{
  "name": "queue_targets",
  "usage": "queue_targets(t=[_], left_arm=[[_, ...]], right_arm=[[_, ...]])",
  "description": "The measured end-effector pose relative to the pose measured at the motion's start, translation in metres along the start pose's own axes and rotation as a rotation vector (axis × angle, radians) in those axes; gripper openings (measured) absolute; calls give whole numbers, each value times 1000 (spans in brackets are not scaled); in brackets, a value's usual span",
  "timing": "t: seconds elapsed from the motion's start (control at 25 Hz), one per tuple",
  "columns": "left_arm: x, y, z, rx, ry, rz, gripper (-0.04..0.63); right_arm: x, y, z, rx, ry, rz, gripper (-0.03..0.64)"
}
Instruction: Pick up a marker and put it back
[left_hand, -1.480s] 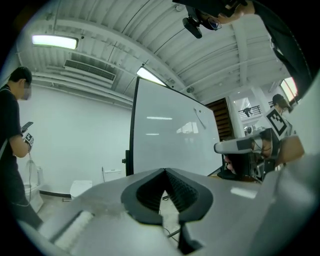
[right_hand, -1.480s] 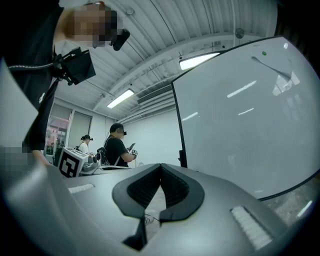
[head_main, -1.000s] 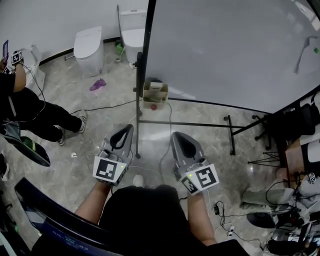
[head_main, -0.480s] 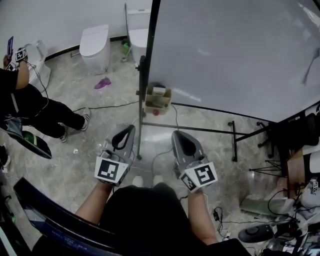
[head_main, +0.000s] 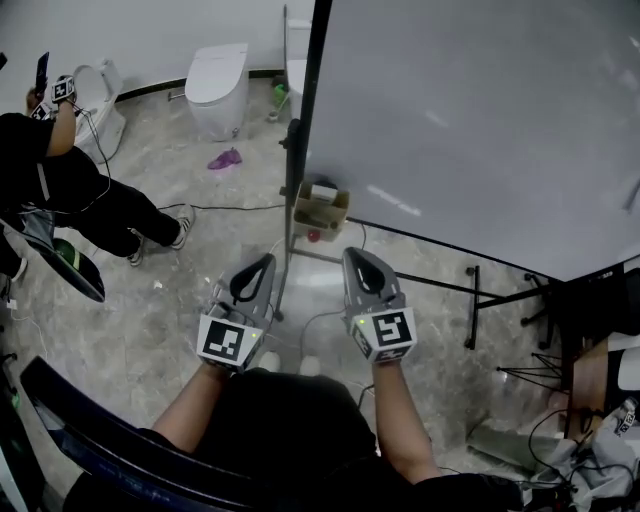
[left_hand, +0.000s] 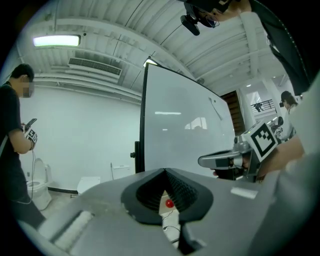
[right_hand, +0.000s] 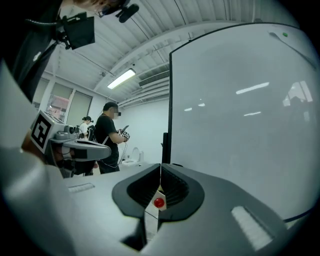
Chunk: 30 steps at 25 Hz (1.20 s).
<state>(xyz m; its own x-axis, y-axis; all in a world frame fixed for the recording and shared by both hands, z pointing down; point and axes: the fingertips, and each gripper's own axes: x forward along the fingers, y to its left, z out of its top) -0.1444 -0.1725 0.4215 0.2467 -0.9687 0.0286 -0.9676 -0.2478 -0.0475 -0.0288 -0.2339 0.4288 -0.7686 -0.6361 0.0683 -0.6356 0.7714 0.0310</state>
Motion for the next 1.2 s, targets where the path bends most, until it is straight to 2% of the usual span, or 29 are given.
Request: queue_targets(t=[0.24, 0.4, 0.72, 1.2], left_arm=[[8, -1, -6, -11, 19, 50, 5], [17, -4, -6, -10, 19, 67, 5], [41, -26, 0, 7, 15, 35, 5], [62, -34, -8, 10, 42, 2, 5]], right_arm=[[26, -11, -22, -16, 45, 66, 48], [40, -16, -37, -36, 69, 77, 83], [66, -26, -59, -67, 124, 73, 141], [81, -26, -71, -78, 161, 72, 143]])
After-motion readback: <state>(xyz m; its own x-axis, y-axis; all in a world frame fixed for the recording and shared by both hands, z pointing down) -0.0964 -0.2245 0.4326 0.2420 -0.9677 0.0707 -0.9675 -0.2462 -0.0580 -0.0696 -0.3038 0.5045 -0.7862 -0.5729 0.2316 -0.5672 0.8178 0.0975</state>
